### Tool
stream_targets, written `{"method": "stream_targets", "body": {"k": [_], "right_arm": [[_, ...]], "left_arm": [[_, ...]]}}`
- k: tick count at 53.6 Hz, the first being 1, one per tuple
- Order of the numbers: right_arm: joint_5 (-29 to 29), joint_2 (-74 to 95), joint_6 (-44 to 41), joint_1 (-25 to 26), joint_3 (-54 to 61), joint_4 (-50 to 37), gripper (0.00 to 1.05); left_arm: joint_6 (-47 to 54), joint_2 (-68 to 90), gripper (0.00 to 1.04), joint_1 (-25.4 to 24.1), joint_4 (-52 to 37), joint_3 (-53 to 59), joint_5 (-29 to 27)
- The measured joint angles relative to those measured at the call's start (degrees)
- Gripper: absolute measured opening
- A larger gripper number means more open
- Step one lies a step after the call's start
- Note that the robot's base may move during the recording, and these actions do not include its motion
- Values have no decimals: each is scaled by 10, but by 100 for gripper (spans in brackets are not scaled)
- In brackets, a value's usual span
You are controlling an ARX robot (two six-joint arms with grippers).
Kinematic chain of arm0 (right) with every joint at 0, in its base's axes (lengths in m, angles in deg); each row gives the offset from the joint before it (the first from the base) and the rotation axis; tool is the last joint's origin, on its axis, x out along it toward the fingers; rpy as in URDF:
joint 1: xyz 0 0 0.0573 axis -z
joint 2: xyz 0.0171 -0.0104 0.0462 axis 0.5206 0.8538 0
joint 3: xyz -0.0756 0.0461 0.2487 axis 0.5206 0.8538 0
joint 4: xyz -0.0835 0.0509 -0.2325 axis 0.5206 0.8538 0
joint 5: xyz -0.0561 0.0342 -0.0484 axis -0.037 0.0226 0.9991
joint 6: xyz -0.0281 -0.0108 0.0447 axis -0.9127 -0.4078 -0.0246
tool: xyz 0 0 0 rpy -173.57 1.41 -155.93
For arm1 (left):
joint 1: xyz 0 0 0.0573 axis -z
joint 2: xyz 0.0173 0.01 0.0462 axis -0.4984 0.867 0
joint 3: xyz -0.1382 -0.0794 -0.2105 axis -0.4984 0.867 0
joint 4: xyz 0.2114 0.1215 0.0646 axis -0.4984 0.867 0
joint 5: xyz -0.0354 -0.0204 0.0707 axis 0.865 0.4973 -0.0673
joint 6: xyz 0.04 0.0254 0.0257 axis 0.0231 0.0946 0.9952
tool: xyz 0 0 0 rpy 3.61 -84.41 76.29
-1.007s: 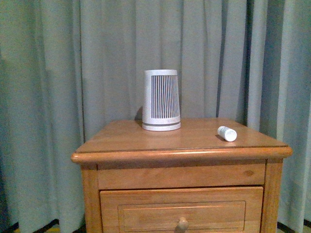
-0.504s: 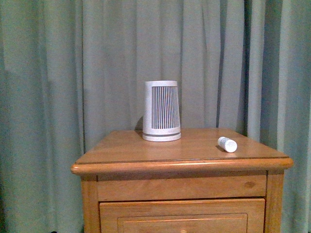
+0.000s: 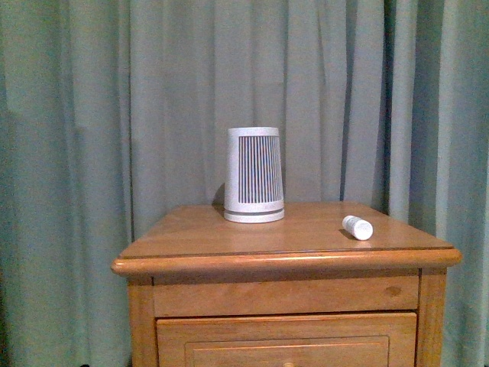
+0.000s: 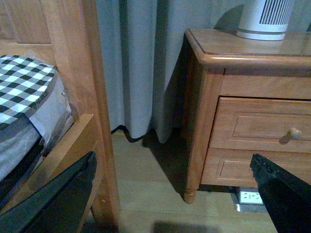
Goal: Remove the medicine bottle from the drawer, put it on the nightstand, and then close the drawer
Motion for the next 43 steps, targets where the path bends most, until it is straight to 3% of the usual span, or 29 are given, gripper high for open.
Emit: {"method": "stream_targets", "body": {"k": [6,19,37,43], "right_arm": [[0,0,0,0,0,0,2],[0,0,1,0,0,0,3],[0,0,2,0,0,0,58],[0,0,2,0,0,0,81]], "left_arm": [[0,0,98,0,0,0,0],[0,0,98,0,0,0,0],[0,0,98,0,0,0,0],[0,0,98,0,0,0,0]]}}
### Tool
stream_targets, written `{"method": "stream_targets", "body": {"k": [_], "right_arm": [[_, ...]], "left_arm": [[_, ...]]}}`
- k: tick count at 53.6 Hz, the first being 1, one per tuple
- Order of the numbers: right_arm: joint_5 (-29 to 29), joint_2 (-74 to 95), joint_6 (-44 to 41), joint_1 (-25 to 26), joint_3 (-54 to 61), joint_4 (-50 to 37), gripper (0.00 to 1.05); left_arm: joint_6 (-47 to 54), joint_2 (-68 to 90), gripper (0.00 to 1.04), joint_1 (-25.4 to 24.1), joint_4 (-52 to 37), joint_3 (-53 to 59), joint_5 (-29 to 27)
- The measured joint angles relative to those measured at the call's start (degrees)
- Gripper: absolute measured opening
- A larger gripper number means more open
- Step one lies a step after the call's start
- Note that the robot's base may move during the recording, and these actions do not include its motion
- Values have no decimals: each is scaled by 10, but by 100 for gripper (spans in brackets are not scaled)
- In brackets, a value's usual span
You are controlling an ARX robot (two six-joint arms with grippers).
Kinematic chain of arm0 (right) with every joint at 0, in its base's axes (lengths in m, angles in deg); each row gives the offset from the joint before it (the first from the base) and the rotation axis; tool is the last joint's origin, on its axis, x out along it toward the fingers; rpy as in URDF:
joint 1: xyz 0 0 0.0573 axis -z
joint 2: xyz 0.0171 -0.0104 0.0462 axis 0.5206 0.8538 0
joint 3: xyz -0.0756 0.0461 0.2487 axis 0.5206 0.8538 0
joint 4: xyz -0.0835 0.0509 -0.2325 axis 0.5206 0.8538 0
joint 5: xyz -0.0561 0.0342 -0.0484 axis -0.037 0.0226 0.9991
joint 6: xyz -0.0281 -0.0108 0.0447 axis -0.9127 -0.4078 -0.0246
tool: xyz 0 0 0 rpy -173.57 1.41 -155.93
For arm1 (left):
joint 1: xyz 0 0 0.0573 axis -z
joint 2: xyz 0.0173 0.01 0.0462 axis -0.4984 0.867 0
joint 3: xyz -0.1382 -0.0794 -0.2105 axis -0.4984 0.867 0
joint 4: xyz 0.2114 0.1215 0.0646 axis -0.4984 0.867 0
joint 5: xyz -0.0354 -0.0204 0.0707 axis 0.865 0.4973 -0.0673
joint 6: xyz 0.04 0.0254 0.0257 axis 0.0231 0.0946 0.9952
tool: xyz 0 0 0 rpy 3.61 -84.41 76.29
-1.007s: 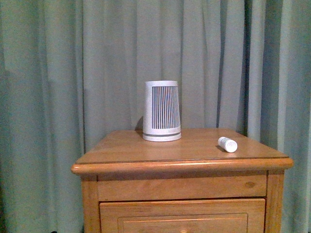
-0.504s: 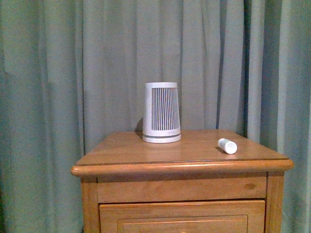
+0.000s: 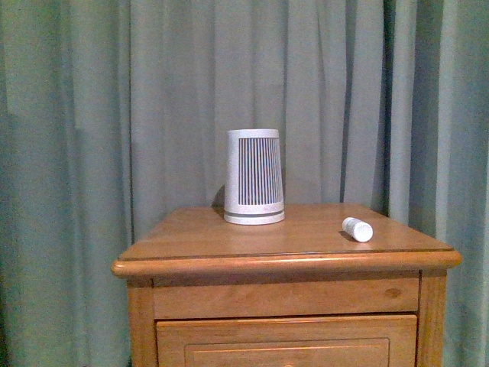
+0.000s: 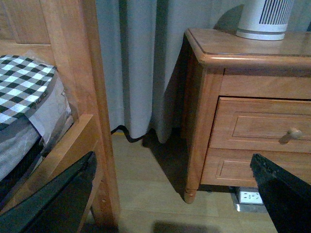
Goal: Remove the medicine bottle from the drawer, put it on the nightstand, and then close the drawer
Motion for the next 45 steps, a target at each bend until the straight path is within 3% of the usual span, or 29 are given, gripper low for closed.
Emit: {"method": "stream_targets", "body": {"k": [5,45], "right_arm": [[0,0,1,0,0,0,99],[0,0,0,0,0,0,98]], "left_arm": [[0,0,98,0,0,0,0],[0,0,98,0,0,0,0]]}}
